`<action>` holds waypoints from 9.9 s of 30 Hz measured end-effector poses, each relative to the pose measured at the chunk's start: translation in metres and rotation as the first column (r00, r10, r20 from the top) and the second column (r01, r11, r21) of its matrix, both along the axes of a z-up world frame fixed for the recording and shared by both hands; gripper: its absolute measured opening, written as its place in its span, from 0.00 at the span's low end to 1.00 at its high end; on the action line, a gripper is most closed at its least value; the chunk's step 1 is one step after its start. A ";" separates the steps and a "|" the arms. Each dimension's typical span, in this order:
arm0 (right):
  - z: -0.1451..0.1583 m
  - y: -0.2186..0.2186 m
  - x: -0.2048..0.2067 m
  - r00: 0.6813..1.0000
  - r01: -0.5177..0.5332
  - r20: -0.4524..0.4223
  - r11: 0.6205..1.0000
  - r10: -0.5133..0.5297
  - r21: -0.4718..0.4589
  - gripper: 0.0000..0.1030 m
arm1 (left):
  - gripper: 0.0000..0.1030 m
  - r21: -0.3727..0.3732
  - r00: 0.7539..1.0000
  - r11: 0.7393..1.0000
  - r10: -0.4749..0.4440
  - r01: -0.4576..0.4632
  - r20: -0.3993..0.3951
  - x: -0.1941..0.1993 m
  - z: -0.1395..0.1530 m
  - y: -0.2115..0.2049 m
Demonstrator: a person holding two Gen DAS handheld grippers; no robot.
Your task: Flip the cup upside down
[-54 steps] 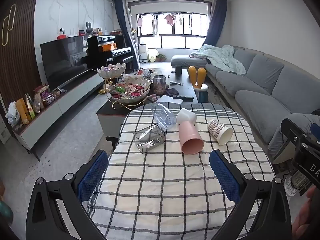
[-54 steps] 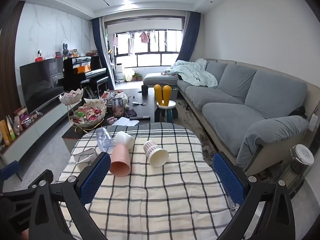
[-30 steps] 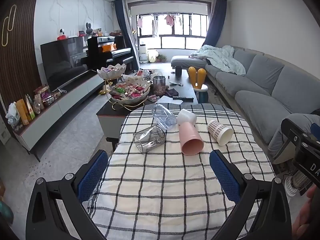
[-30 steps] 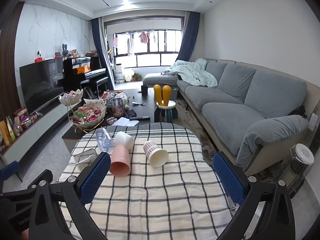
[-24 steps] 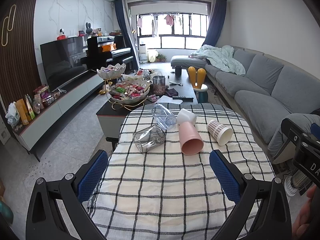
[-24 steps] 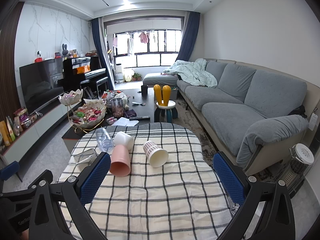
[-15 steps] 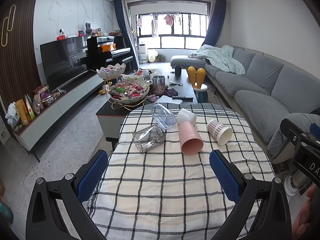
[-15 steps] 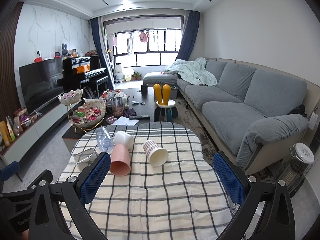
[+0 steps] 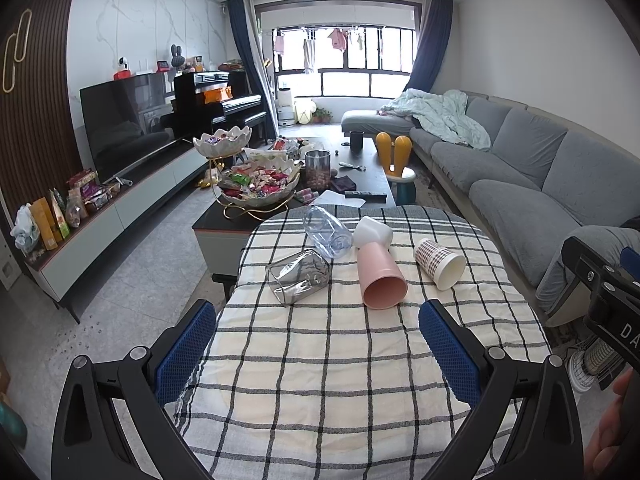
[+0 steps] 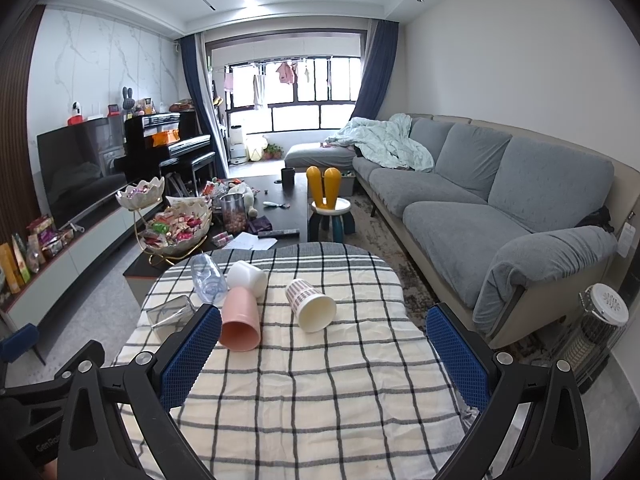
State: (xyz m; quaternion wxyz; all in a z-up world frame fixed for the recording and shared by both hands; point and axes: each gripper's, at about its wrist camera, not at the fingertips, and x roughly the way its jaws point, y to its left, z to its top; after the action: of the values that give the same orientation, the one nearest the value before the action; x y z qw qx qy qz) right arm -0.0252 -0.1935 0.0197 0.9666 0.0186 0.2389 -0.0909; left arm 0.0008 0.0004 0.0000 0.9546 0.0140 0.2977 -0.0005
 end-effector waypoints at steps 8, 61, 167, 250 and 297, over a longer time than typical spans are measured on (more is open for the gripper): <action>0.000 0.001 0.000 1.000 0.001 0.000 1.000 -0.001 0.000 1.00 | 1.00 0.000 1.000 1.000 0.000 0.000 0.000 0.000 0.000 0.000; -0.033 -0.014 0.105 0.993 -0.033 -0.115 0.999 0.032 -0.012 1.00 | 1.00 -0.003 0.996 0.997 0.081 -0.081 -0.046 0.089 -0.037 -0.014; -0.192 0.096 0.166 0.695 0.038 -0.678 0.929 0.241 0.369 0.56 | 1.00 -0.024 0.969 1.000 -0.013 0.007 -0.247 0.082 -0.086 0.100; -0.163 -0.079 0.177 0.657 0.329 -0.741 0.833 0.137 0.446 0.92 | 0.60 -0.003 0.320 0.973 -0.078 0.229 -0.944 0.161 -0.155 -0.081; -0.128 -0.056 0.082 0.938 0.089 -0.347 0.979 -0.020 0.184 0.92 | 0.62 0.017 0.977 0.983 -0.182 0.185 -0.111 0.082 -0.164 -0.070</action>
State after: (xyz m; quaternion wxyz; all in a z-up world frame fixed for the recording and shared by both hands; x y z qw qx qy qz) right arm 0.0570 -0.2492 -0.1083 0.9006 0.1049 0.4109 -0.0955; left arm 0.0825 -0.0697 -0.1636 0.9324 0.0544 0.3470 -0.0853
